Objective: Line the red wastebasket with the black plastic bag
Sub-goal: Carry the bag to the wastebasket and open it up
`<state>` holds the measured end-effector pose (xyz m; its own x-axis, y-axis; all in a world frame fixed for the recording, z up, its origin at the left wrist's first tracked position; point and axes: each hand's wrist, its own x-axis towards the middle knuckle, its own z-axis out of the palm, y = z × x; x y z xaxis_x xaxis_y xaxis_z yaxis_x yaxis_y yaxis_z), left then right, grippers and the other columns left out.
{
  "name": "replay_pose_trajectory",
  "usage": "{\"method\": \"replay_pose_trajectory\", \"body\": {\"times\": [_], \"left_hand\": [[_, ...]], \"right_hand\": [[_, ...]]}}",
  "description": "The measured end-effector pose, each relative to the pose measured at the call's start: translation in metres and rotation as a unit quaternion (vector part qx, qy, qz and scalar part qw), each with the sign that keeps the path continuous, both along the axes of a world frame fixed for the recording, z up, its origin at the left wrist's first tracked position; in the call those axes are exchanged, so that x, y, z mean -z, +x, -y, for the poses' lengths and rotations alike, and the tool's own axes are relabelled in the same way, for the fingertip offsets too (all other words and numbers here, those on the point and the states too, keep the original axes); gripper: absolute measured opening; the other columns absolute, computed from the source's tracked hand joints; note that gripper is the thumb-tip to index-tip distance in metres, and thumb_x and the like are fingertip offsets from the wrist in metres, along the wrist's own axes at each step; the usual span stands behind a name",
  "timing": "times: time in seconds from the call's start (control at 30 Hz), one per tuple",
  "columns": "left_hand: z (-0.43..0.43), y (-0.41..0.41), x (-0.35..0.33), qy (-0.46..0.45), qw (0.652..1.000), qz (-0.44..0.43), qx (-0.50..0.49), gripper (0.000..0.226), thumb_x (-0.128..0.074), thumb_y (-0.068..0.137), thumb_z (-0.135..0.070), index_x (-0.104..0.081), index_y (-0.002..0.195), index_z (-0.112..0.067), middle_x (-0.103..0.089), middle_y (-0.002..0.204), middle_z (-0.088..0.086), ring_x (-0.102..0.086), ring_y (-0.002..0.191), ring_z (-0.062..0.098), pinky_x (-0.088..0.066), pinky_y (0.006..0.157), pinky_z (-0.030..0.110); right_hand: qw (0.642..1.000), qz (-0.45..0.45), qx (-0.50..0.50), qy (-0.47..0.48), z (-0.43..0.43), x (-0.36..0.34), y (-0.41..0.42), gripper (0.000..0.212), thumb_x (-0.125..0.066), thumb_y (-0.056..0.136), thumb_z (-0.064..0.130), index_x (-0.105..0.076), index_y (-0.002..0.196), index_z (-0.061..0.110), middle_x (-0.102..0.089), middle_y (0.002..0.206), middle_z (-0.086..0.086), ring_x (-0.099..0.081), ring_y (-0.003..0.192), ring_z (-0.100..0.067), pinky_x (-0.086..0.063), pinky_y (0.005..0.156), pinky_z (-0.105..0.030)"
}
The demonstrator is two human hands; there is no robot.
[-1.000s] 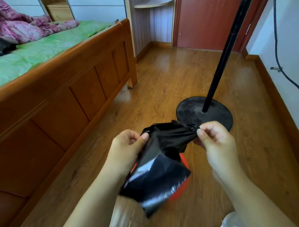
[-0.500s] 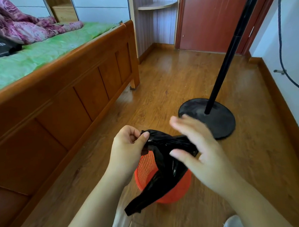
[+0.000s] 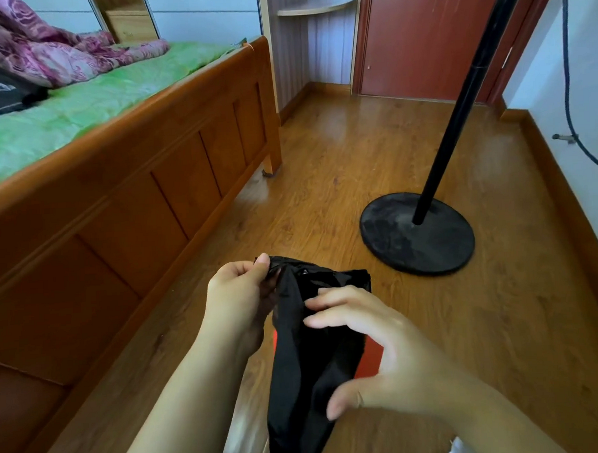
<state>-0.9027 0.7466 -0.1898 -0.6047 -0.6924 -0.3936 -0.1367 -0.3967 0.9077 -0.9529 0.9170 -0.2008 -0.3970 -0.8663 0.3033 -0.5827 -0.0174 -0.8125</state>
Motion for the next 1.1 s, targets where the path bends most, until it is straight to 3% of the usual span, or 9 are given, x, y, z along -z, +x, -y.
{"method": "replay_pose_trajectory", "body": {"times": [0.13, 0.27, 0.33, 0.47, 0.6, 0.67, 0.77, 0.9, 1.1], "left_hand": [[0.010, 0.004, -0.003, 0.053, 0.998, 0.019, -0.021, 0.017, -0.056, 0.090, -0.017, -0.058, 0.082, -0.002, -0.059, 0.084, 0.018, -0.057, 0.073, 0.028, -0.046, 0.063, 0.033], [0.015, 0.003, -0.002, 0.092, 0.995, 0.009, -0.028, 0.015, -0.057, 0.089, -0.014, -0.059, 0.086, 0.000, -0.061, 0.080, 0.017, -0.059, 0.072, 0.028, -0.049, 0.068, 0.036], [0.015, 0.002, 0.001, 0.084, 0.996, 0.007, -0.030, 0.014, -0.055, 0.090, -0.012, -0.057, 0.082, -0.001, -0.060, 0.079, 0.016, -0.061, 0.073, 0.028, -0.053, 0.067, 0.037], [0.018, 0.003, 0.003, -0.095, 0.994, 0.042, -0.038, 0.020, -0.058, 0.089, -0.015, -0.048, 0.073, -0.008, -0.061, 0.077, 0.017, -0.065, 0.064, 0.023, -0.055, 0.052, 0.032], [0.016, 0.010, 0.001, -0.383, 0.914, 0.129, 0.045, 0.018, -0.065, 0.081, -0.030, -0.053, 0.091, -0.020, -0.063, 0.097, 0.004, -0.060, 0.083, 0.014, -0.047, 0.063, 0.024], [0.010, 0.016, -0.003, -0.455, 0.879, 0.070, 0.125, 0.037, -0.057, 0.079, -0.050, -0.052, 0.109, -0.028, -0.055, 0.112, -0.007, -0.053, 0.103, 0.008, -0.042, 0.080, 0.021], [-0.007, 0.020, -0.015, -0.427, 0.852, -0.097, 0.286, 0.063, -0.048, 0.068, -0.073, -0.039, 0.124, -0.045, -0.044, 0.133, -0.018, -0.039, 0.124, -0.003, -0.034, 0.097, 0.011], [-0.029, 0.015, -0.014, -0.415, 0.822, -0.143, 0.363, 0.076, -0.067, 0.063, -0.059, -0.033, 0.129, -0.045, -0.039, 0.139, -0.013, -0.031, 0.132, 0.003, -0.025, 0.108, 0.020], [-0.024, 0.014, -0.011, -0.432, 0.842, -0.105, 0.307, 0.026, -0.069, 0.068, -0.039, -0.062, 0.092, -0.032, -0.052, 0.116, -0.013, -0.045, 0.113, -0.004, -0.033, 0.093, 0.007]], "right_hand": [[1.000, -0.024, -0.013, 0.014, -0.005, -0.001, -0.002, 0.065, -0.071, 0.060, 0.059, -0.050, 0.119, 0.042, -0.045, 0.131, 0.021, -0.032, 0.133, -0.005, -0.035, 0.104, -0.025], [0.996, -0.079, 0.034, 0.020, -0.004, 0.003, 0.003, 0.037, -0.057, 0.068, 0.028, -0.056, 0.104, 0.039, -0.052, 0.120, 0.021, -0.036, 0.129, -0.001, -0.020, 0.110, -0.041], [0.996, -0.058, 0.061, -0.013, 0.000, 0.002, 0.005, 0.024, -0.048, 0.069, 0.018, -0.061, 0.085, 0.030, -0.059, 0.107, 0.016, -0.048, 0.119, -0.003, -0.024, 0.109, -0.039], [0.988, 0.020, 0.118, -0.094, -0.002, -0.005, -0.006, 0.010, -0.056, 0.073, 0.014, -0.065, 0.073, 0.010, -0.066, 0.093, 0.008, -0.061, 0.097, -0.007, -0.046, 0.085, -0.019], [0.968, 0.065, 0.209, -0.126, -0.009, -0.005, -0.023, 0.006, -0.063, 0.068, 0.017, -0.065, 0.073, 0.015, -0.065, 0.077, 0.005, -0.062, 0.077, -0.010, -0.046, 0.070, -0.017], [0.962, 0.094, 0.228, -0.120, -0.010, -0.005, -0.026, 0.003, -0.063, 0.070, 0.019, -0.065, 0.071, 0.021, -0.064, 0.073, 0.003, -0.060, 0.072, -0.010, -0.045, 0.065, -0.015], [0.963, 0.100, 0.232, -0.094, -0.009, -0.002, -0.028, 0.021, -0.066, 0.077, 0.002, -0.064, 0.071, 0.021, -0.065, 0.071, 0.005, -0.060, 0.069, -0.007, -0.043, 0.062, -0.012], [0.975, 0.105, 0.191, -0.046, -0.007, -0.008, -0.028, 0.022, -0.064, 0.076, -0.003, -0.066, 0.078, 0.019, -0.069, 0.085, 0.010, -0.064, 0.083, -0.007, -0.049, 0.072, -0.018], [0.968, 0.199, 0.141, -0.055, -0.014, -0.011, -0.028, 0.034, -0.060, 0.082, 0.002, -0.067, 0.093, 0.033, -0.071, 0.093, 0.012, -0.065, 0.092, -0.007, -0.052, 0.078, -0.020]]}}
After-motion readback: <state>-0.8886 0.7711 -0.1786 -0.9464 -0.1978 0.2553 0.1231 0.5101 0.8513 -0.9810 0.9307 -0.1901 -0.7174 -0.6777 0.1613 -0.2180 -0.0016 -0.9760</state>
